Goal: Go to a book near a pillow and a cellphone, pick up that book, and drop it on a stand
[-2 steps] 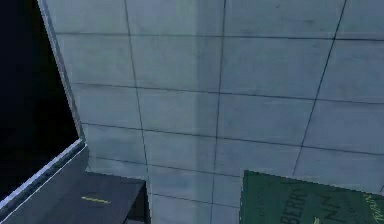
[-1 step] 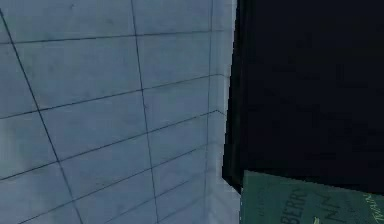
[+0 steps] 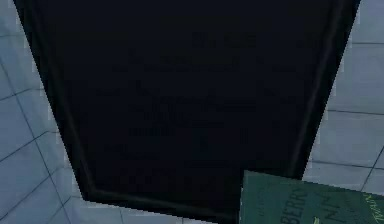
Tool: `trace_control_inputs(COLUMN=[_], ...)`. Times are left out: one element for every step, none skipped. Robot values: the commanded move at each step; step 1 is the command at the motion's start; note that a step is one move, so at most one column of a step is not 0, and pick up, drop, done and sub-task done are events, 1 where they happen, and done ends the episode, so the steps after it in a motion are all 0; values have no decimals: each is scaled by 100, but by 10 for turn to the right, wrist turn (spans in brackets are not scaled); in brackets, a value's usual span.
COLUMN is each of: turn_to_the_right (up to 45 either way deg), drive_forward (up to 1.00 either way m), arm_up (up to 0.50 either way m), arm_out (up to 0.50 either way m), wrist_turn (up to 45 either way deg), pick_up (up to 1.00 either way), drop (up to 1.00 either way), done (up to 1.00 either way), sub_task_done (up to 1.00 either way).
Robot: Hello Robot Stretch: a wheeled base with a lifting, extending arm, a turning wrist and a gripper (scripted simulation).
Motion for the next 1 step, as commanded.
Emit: trace_control_inputs(turn_to_the_right=[300], drive_forward=[0], arm_up=[0], arm_out=[0], wrist_turn=[0], pick_up=[0], drop=[0], done=[0], sub_task_done=[0])
